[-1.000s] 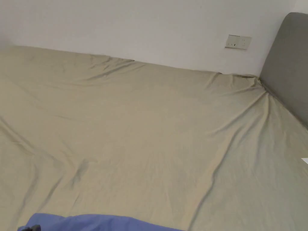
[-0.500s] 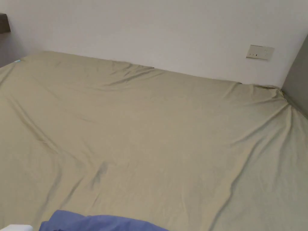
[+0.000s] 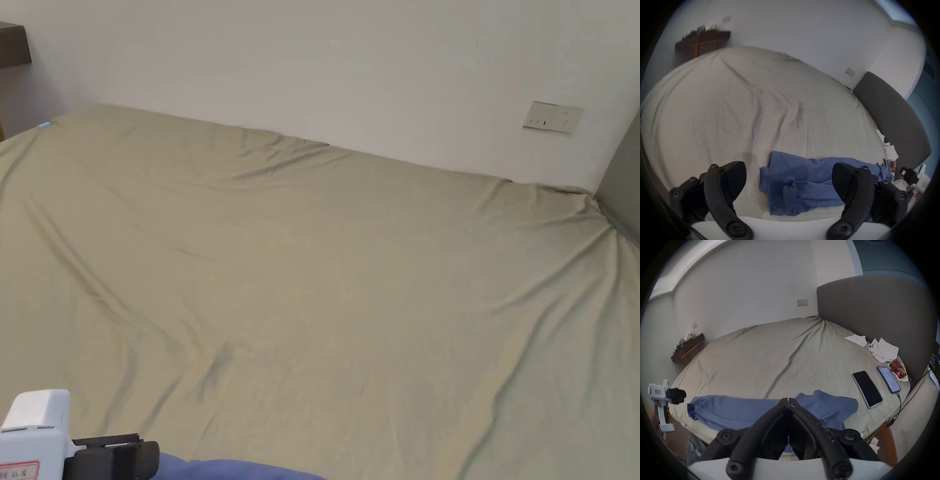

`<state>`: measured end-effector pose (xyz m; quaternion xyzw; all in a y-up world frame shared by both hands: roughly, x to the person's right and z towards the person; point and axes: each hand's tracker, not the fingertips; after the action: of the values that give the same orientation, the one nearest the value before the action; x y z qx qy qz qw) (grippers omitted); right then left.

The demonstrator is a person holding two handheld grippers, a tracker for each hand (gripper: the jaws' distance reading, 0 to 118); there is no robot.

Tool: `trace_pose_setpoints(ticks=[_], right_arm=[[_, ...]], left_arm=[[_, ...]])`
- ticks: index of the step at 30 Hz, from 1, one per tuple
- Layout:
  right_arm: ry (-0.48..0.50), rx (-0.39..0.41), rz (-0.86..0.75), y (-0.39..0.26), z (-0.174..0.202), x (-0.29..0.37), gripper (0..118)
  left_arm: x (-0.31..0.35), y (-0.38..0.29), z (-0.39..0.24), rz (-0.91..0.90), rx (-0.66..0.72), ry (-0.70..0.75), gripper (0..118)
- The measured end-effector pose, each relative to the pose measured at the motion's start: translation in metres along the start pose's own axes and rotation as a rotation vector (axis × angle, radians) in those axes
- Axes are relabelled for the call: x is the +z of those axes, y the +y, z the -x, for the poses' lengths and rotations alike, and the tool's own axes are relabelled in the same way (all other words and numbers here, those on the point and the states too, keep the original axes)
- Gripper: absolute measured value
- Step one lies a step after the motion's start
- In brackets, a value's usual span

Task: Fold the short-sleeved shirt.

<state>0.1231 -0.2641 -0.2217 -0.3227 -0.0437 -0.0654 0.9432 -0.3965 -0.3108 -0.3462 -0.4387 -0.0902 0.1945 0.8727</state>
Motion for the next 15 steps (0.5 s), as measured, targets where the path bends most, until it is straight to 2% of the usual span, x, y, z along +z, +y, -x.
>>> trace_pose_setpoints(ticks=[4, 8, 15], right_arm=[[0.017, 0.001, 0.015, 0.005, 0.007, -0.004, 1], [0.019, 0.031, 0.026, 0.011, 0.018, -0.008, 1], [0.063, 0.028, 0.051, 0.016, 0.028, -0.017, 1]], left_arm=[[-0.017, 0.005, 0.007, 0.113, 0.045, -0.086, 108], [-0.034, 0.005, 0.013, 0.215, 0.170, -0.226, 108], [-0.041, 0.011, 0.023, 0.246, 0.176, -0.264, 111]])
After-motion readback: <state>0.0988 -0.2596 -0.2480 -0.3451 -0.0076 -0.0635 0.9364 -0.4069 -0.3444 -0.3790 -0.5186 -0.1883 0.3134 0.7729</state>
